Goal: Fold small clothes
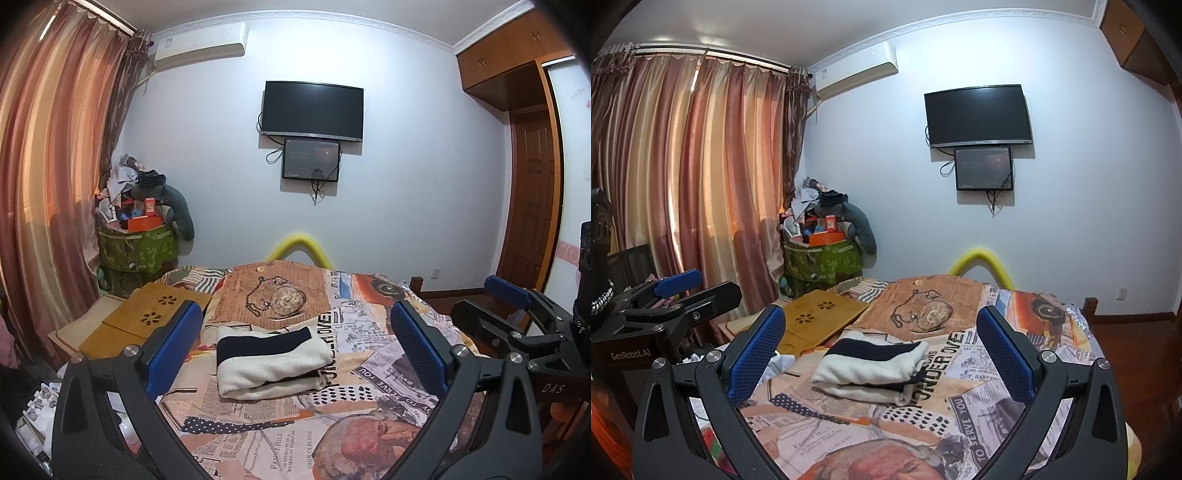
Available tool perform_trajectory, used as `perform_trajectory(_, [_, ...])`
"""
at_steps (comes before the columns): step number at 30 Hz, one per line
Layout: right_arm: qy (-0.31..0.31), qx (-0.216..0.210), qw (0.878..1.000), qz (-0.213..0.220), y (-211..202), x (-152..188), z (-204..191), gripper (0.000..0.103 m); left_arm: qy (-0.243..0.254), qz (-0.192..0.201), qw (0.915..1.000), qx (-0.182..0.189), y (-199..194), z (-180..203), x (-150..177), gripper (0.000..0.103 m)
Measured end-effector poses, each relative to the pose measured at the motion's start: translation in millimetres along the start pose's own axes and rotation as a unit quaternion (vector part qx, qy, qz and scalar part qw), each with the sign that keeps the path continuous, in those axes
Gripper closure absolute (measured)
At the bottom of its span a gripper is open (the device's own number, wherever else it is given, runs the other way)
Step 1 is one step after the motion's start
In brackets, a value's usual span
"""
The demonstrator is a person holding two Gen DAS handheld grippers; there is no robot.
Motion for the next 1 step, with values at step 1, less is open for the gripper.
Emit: perform_trajectory(1, [0.001,0.0,1.0,-0.001,0.1,0.2,0.5,0.0,0.0,0.0,1.0,0.0,0.0,-0.6,-0.1,0.0])
Point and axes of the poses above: each gripper's, at about its wrist camera, not at the fingertips, and y roughly the way its jaws point, z to its right, x to its underside, the point moved 8 cm from there along y, roughly the way its jaws point, and after that the axes turned 1 degree about z, right-handed, at the moved point
